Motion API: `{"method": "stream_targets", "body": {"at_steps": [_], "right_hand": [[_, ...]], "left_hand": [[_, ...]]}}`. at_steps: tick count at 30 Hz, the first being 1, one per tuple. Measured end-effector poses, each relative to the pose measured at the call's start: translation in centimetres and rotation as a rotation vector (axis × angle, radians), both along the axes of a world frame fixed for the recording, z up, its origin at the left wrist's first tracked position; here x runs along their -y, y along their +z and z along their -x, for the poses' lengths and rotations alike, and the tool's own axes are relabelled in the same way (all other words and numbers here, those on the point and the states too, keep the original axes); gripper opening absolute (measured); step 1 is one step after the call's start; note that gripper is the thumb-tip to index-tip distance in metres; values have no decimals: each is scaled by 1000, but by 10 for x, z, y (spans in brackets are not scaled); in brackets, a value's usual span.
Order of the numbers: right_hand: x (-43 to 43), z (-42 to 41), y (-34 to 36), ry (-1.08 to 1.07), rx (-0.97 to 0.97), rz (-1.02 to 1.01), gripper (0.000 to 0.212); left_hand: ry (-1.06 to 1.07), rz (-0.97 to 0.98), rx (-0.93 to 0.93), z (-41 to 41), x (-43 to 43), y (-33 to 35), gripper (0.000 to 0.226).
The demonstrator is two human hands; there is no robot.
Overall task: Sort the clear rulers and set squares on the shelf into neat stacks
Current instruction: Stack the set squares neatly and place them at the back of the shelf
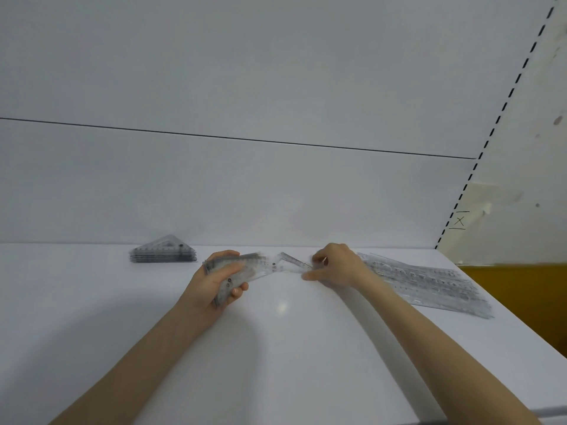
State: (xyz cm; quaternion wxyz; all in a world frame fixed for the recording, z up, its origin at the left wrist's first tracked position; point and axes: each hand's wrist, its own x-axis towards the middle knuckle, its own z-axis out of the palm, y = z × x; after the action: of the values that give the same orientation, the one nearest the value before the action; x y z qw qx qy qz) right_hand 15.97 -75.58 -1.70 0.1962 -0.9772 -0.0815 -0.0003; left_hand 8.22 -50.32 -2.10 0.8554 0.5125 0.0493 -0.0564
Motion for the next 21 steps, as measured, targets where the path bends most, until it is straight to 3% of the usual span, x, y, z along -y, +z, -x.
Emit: {"method": "stream_targets", "body": {"at_steps": [2,5,14,21], "right_hand": [[-1,2,2,8,26,-49,26],[-4,2,3,24,38,-54,21],[-2,4,2,37,14,21,22],[8,5,4,51,63,-121,32]], "left_hand": [[-13,-7,-4,0,1,0,13],[-5,-11,-5,1,2,-1,12],[48,5,-35,0,2,1,14],[51,16,-61,0,2,0,10]]}}
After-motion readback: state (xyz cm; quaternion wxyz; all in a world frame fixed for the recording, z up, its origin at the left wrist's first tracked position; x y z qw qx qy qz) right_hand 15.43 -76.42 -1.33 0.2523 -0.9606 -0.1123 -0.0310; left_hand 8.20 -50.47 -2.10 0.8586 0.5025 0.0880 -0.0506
